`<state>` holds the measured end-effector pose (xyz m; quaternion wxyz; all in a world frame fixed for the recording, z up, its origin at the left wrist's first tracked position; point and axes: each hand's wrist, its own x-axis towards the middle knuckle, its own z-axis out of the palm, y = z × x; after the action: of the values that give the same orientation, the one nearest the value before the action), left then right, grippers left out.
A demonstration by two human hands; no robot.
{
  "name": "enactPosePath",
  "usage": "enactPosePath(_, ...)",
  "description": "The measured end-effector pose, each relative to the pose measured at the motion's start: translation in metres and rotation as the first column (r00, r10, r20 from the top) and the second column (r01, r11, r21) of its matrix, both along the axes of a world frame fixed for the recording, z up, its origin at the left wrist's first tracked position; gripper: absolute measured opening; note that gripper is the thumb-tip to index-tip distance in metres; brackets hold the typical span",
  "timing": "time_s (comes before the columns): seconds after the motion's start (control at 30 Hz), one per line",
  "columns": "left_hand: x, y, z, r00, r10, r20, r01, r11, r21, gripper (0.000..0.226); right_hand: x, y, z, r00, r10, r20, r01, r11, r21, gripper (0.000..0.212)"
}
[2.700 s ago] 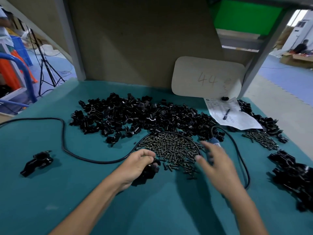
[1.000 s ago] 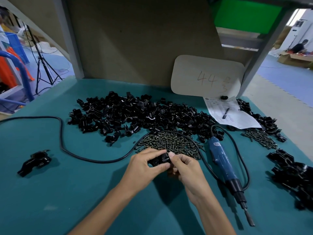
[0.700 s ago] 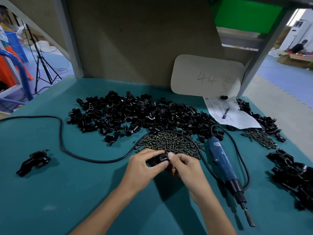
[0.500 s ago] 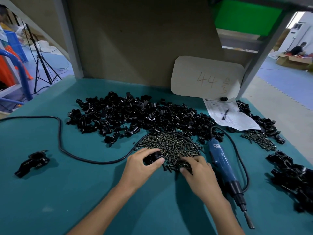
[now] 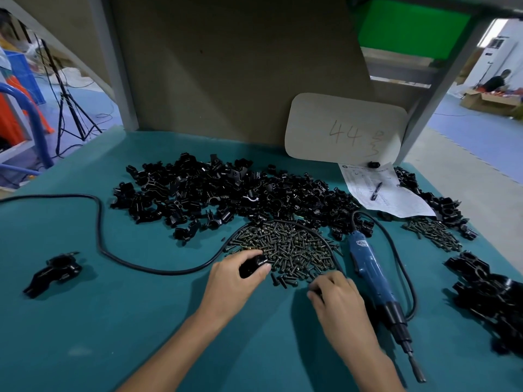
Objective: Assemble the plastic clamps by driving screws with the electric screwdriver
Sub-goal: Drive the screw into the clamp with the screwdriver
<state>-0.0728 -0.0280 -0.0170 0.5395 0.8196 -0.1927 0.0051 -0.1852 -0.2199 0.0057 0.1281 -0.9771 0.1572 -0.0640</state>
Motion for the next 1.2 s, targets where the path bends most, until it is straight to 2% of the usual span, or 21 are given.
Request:
enactPosePath(0.07,-0.002,0.000,0.001,1.000,-0.009,0.028,0.009,1.000,0.002,0.035,0.000,0.003,-0.002,1.000,0.022,0.019,-0.021,0.999,-0.045,0.014)
enactPosePath(0.13,-0.003,-0.001,0.002,0.998,-0.020,0.064,0.020,1.000,0.003,0.034,0.001,0.004,-0.001,0.987,0.031,0.155,-0.031,1.000,-0.006,0.007)
enactPosePath(0.2,-0.004,-0.001,0.003,0.995,-0.028,0.099,0.027,1.000,0.011,0.034,0.005,0.004,0.005,0.966,-0.012,0.258,-0.043,0.977,0.207,0.006)
enactPosePath(0.23,-0.005,-0.001,0.004,0.993,-0.032,0.114,0.030,0.999,0.019,0.034,0.009,0.005,0.007,0.960,-0.033,0.278,-0.068,0.936,0.344,0.007)
enactPosePath(0.27,-0.004,-0.001,0.005,0.991,-0.035,0.127,0.032,0.999,0.029,0.035,0.013,0.007,0.009,0.956,-0.043,0.291,-0.099,0.883,0.458,0.007)
enactPosePath(0.37,-0.003,-0.001,0.005,0.988,-0.043,0.147,0.037,0.998,0.049,0.036,0.027,0.018,0.011,0.949,-0.084,0.305,-0.149,0.732,0.665,0.016)
enactPosePath(0.4,-0.003,-0.001,0.004,0.988,-0.044,0.148,0.037,0.998,0.051,0.036,0.032,0.022,0.010,0.946,-0.126,0.300,-0.147,0.656,0.740,0.020)
enactPosePath(0.5,-0.004,-0.001,0.004,0.985,-0.045,0.166,0.038,0.998,0.046,0.036,0.043,0.031,0.010,0.928,-0.279,0.246,-0.147,0.334,0.931,0.020)
enactPosePath(0.57,-0.003,-0.001,0.003,0.984,-0.048,0.170,0.043,0.999,0.033,0.036,0.047,0.034,0.010,0.929,-0.295,0.224,-0.154,0.243,0.958,0.018)
enactPosePath(0.8,-0.004,0.000,0.002,0.981,-0.063,0.184,0.063,0.998,0.006,0.036,0.049,0.036,0.008,0.947,-0.250,0.204,-0.164,0.172,0.971,0.012)
enactPosePath(0.93,-0.005,-0.001,0.001,0.978,-0.057,0.200,0.055,0.998,0.015,0.036,0.049,0.032,0.004,0.954,-0.197,0.225,-0.161,0.296,0.942,0.008)
enactPosePath(1.07,-0.003,-0.001,0.000,0.979,-0.087,0.183,0.073,0.994,0.083,0.035,0.048,0.027,0.002,0.972,-0.130,0.196,-0.150,0.297,0.943,0.013)
enactPosePath(1.2,-0.002,-0.003,-0.003,0.975,-0.147,0.169,0.112,0.974,0.199,0.039,0.049,0.020,0.001,0.978,-0.089,0.187,-0.145,0.353,0.924,0.011)
